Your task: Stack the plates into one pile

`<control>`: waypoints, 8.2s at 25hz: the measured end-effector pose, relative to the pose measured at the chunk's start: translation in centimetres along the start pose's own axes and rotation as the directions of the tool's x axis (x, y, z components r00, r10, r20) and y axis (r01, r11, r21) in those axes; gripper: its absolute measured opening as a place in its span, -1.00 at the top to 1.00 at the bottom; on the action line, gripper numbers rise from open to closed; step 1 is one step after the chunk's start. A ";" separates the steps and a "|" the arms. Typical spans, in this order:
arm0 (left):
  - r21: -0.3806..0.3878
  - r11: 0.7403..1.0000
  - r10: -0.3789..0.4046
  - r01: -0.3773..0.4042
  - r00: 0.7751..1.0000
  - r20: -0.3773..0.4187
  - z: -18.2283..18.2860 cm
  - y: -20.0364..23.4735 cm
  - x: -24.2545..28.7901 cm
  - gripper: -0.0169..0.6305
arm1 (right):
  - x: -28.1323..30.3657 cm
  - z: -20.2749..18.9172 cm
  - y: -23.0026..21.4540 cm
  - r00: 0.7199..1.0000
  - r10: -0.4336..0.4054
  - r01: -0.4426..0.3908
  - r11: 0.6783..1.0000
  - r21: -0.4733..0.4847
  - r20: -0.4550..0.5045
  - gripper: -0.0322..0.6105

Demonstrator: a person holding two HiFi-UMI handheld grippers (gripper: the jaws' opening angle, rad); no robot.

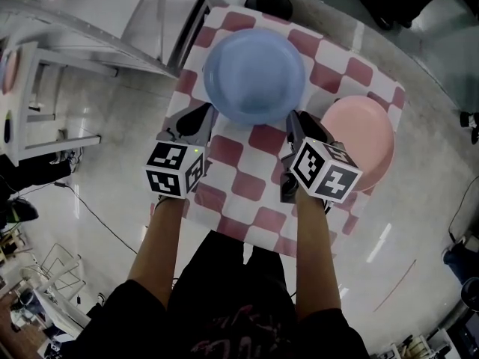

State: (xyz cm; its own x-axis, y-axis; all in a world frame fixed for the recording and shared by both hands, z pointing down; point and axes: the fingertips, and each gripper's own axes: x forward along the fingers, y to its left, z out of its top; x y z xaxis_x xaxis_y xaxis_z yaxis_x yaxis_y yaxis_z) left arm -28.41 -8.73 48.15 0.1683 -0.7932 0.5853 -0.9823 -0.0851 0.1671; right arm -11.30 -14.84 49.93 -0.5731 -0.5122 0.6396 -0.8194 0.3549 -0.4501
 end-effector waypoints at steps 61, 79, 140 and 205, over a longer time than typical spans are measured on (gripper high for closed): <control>-0.012 0.998 -0.055 0.054 0.998 -0.041 0.3 3.3 2.4 0.96 | 5.8 1.4 -2.1 0.996 -0.087 0.086 0.960 0.268 -0.007 0.82; 0.013 0.996 -0.085 0.086 0.996 -0.034 0.8 0.2 2.4 0.96 | 0.8 2.8 -3.5 0.995 -0.055 0.028 0.948 0.318 0.077 0.79; 0.197 0.914 -0.335 0.356 0.933 -0.129 0.2 -22.9 6.8 0.96 | -19.5 -3.2 -24.3 0.929 -0.337 0.186 0.787 0.589 0.156 0.77; 0.165 0.940 -0.301 0.297 0.954 -0.002 2.9 -26.0 0.5 0.96 | -24.2 0.2 -17.3 0.929 -0.238 0.196 0.966 0.170 0.284 0.87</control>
State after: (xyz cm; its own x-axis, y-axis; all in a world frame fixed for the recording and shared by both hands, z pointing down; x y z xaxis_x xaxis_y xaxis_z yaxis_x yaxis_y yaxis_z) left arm -2.98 -8.64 41.78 0.4565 -0.7296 0.5092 -0.8873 -0.4152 0.2007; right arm 16.76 -8.78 42.12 -0.3362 -0.7826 0.5240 -0.9030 0.1098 -0.4153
